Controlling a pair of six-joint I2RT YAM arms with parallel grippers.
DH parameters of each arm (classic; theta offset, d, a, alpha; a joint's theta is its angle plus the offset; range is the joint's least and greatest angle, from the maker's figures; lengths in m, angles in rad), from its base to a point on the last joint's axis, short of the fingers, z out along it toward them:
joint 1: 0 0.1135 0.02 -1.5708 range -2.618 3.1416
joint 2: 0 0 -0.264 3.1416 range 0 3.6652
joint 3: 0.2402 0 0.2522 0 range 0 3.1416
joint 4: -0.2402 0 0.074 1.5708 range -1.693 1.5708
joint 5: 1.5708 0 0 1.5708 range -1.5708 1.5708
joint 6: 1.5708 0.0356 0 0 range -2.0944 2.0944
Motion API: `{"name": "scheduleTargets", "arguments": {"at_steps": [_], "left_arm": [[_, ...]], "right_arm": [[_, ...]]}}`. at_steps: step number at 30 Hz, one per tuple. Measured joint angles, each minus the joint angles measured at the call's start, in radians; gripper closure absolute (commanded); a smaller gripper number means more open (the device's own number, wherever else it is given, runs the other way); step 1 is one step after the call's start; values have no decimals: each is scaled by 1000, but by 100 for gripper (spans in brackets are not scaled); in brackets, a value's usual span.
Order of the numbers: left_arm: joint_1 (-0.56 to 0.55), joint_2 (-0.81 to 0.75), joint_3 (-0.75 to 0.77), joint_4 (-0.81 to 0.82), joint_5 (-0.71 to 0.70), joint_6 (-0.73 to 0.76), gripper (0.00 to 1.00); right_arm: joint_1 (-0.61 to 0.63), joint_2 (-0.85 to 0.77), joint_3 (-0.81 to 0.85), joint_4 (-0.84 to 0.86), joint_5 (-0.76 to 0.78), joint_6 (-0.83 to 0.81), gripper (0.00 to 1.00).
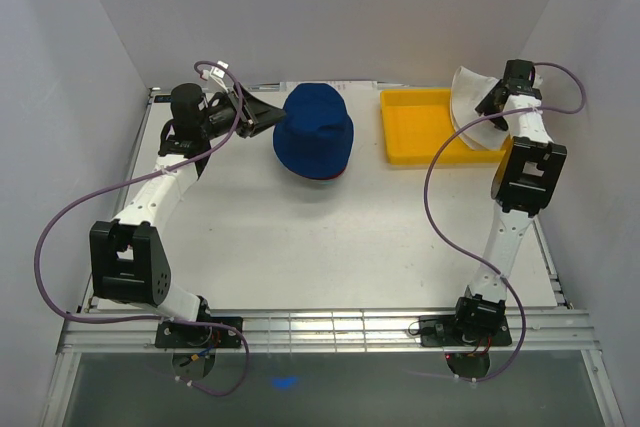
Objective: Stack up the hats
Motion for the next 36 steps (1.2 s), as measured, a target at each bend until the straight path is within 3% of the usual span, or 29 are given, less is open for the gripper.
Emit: {"name": "scheduleTargets", "arguments": {"at_steps": [8, 9, 11, 15, 26, 36], "left_arm": [[-3, 1, 0, 0, 0, 0, 54], [-4, 1, 0, 0, 0, 0, 54], [-5, 3, 0, -1, 0, 0, 55], [-7, 3, 0, -1, 0, 0, 55], [-13, 6, 0, -1, 0, 0, 55], [-13, 10, 5, 0, 10, -1, 61]], "right_arm": [[2, 31, 6, 5, 10, 25, 57], [2, 32, 6, 5, 13, 26, 61], [2, 32, 6, 5, 17, 26, 81], [5, 32, 6, 5, 17, 32, 92], [24, 9, -3, 27, -35, 45, 92], [43, -166, -4, 59, -145, 83, 92]]}}
